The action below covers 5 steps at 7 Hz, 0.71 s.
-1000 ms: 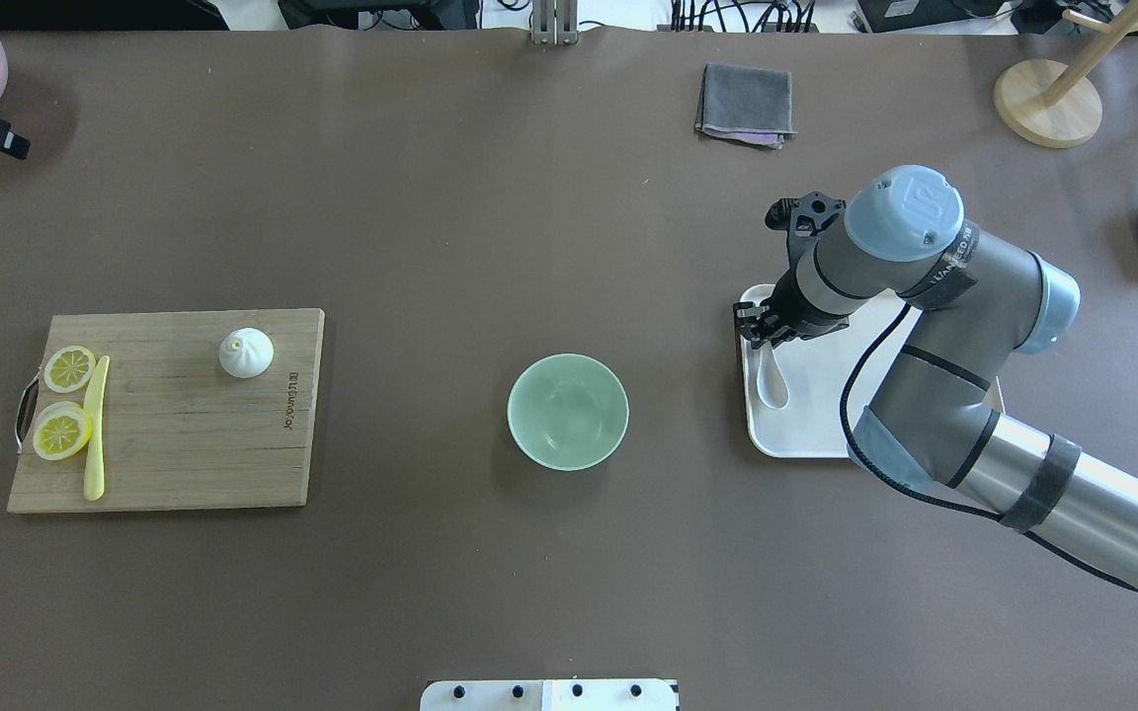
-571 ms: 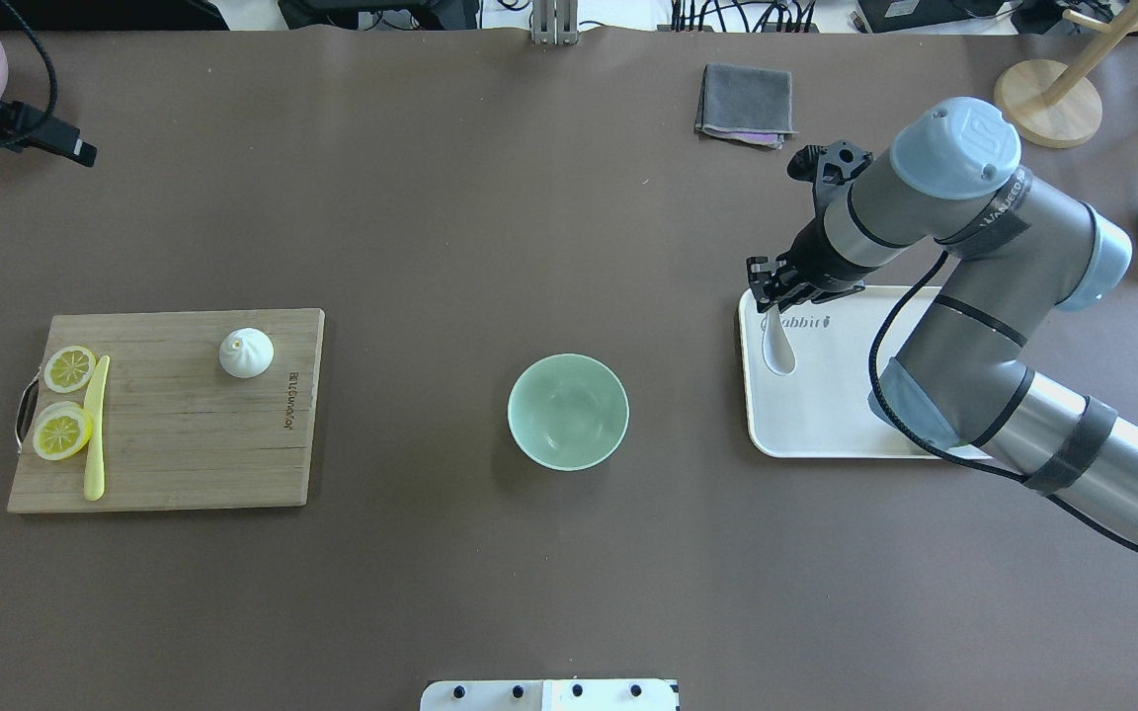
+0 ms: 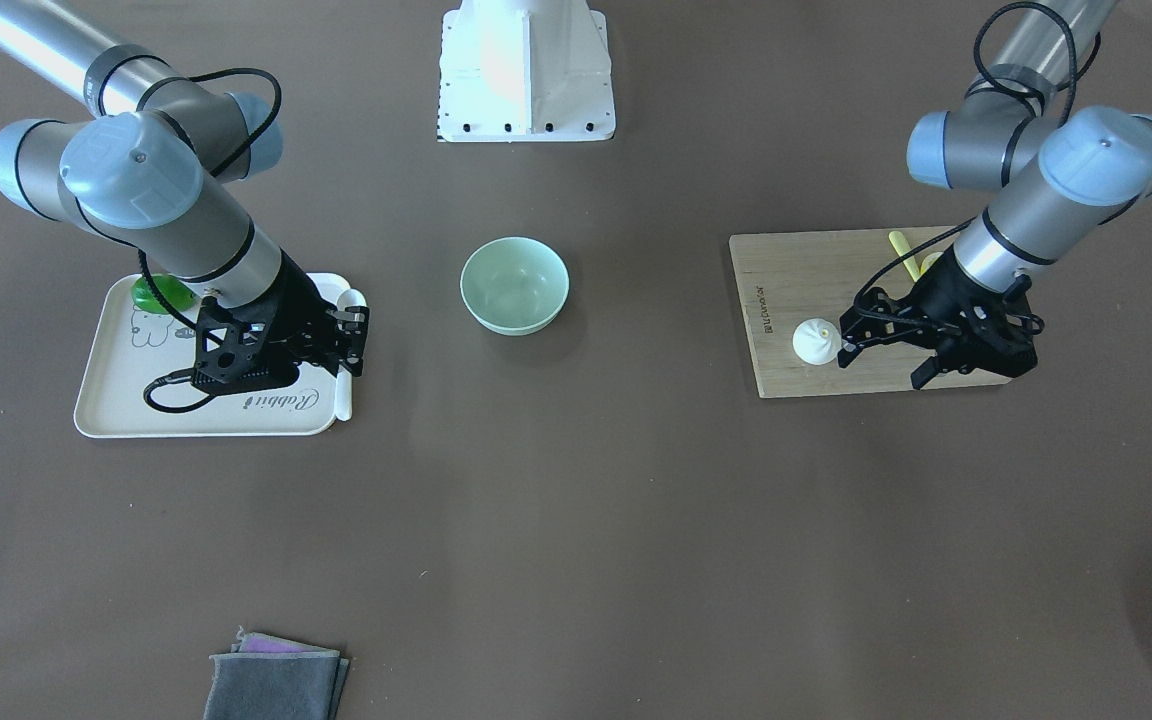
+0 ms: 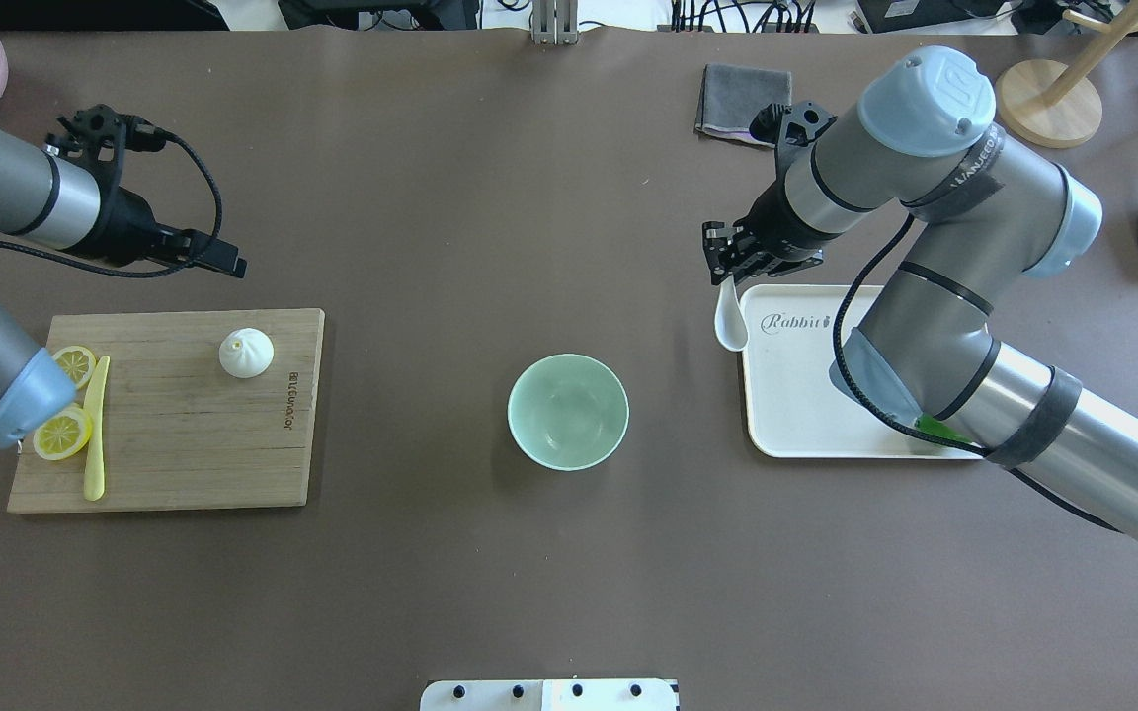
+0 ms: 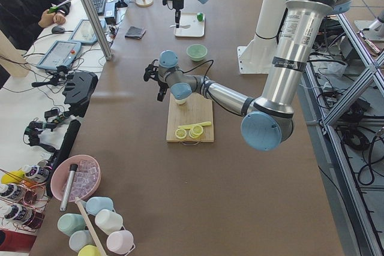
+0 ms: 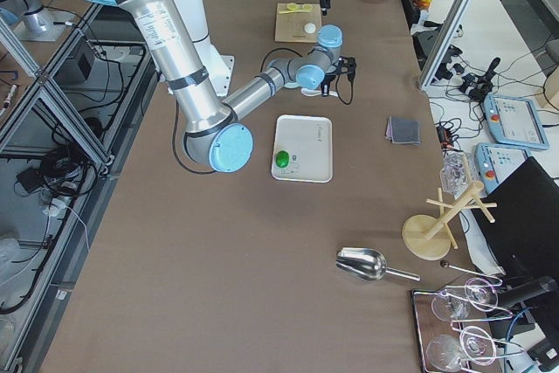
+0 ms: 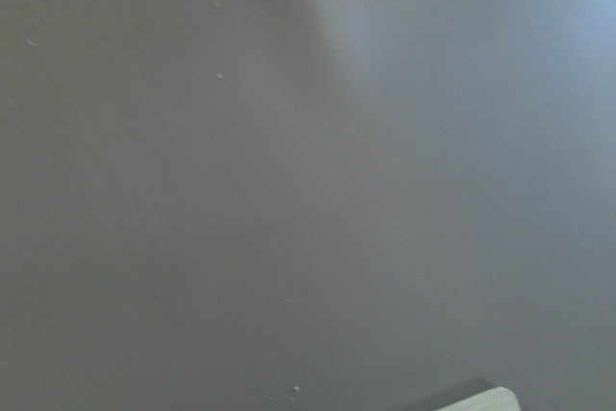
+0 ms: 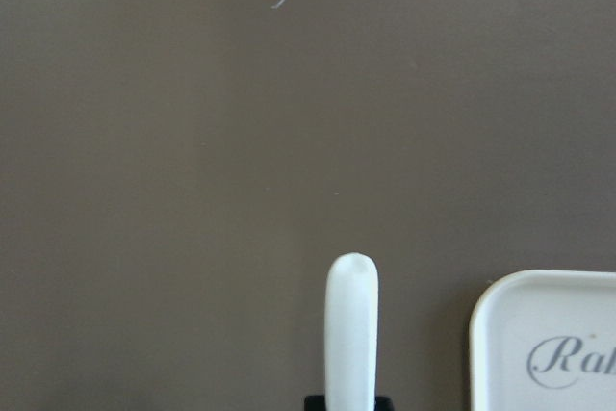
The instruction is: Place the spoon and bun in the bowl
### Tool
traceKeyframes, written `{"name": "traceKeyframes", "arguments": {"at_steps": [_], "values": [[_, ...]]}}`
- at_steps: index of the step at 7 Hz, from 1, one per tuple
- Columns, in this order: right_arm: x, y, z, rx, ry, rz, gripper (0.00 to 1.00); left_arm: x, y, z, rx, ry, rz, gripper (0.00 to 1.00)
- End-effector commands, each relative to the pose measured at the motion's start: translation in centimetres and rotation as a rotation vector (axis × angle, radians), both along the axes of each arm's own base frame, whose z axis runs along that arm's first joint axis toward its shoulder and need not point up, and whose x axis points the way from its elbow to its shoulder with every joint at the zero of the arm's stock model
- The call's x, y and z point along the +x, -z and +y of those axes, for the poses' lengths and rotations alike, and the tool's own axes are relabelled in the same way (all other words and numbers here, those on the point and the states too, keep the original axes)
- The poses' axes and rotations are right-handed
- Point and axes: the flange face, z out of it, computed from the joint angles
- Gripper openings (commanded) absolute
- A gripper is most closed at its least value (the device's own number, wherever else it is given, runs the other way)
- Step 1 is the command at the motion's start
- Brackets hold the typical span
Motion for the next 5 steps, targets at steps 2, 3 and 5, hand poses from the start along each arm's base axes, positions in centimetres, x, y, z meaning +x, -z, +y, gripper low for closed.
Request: {"name": "traceKeyframes", "arguments": {"at_steps": [2,3,5], "values": [[-3.6,5.0,2.1,-0.023,0.001,-0.025,0.0,5.0,-1.1,4.9,-0.009,-0.031,-0.033,0.97],[-4.0,5.9,3.2,-0.006,0.008,-0.038,0.0,6.5,-1.2,6.0,-0.005,-0.048,-0.042,0.88],[-3.8,6.7,3.5,0.002,0.009,-0.05,0.0,6.4,-0.9,6.2,-0.026,-0.038,-0.033,0.0]]}}
